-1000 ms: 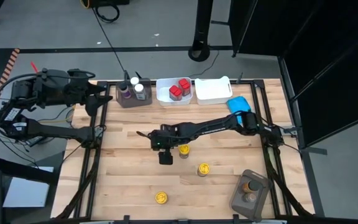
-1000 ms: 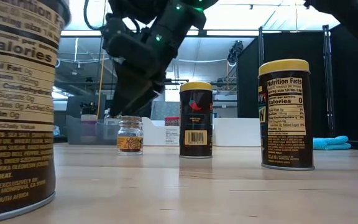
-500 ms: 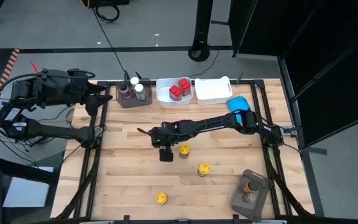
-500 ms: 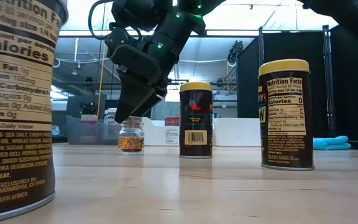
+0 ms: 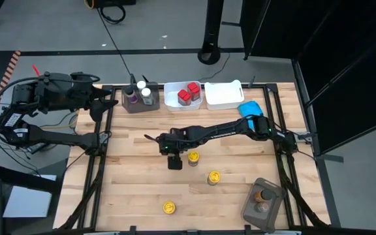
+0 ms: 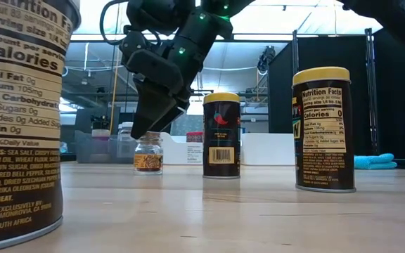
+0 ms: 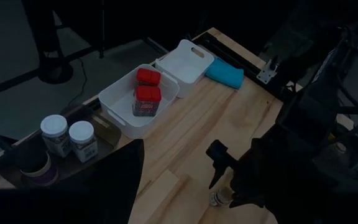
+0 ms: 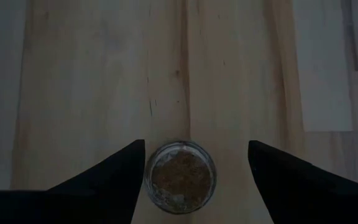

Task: Sort spices by type
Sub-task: Put the brown seasoning bottle into the top black bin

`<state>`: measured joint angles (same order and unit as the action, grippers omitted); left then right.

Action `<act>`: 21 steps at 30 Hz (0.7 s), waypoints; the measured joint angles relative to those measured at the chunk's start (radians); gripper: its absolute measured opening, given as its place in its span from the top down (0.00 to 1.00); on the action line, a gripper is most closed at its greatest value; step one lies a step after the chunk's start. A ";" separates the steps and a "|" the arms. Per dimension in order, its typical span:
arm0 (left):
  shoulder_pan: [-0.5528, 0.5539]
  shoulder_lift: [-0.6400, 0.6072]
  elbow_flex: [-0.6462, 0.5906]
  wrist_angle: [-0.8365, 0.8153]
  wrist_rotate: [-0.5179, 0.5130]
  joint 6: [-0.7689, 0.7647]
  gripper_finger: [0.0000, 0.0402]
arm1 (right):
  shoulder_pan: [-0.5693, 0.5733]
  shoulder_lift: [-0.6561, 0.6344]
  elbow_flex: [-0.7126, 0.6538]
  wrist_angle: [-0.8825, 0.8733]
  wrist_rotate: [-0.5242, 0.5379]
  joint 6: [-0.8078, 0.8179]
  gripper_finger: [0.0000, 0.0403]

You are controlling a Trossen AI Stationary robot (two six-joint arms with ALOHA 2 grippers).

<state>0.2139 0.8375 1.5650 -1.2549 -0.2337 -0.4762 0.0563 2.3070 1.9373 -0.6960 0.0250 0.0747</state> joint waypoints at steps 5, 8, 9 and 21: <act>0.000 0.000 0.000 0.000 0.000 0.000 0.25 | 0.000 0.000 0.000 0.000 0.000 -0.019 0.29; 0.000 0.000 0.000 0.000 0.000 0.000 0.25 | 0.000 0.000 0.000 0.000 0.000 -0.019 0.29; 0.000 0.000 0.000 0.000 0.000 0.000 0.25 | 0.000 0.000 0.000 0.000 0.000 -0.019 0.29; 0.000 0.000 0.000 0.001 0.000 0.000 0.25 | 0.001 0.012 0.000 0.012 -0.009 -0.017 0.29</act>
<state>0.2142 0.8372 1.5650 -1.2541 -0.2337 -0.4766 0.0572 2.3192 1.9373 -0.6844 0.0159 0.0575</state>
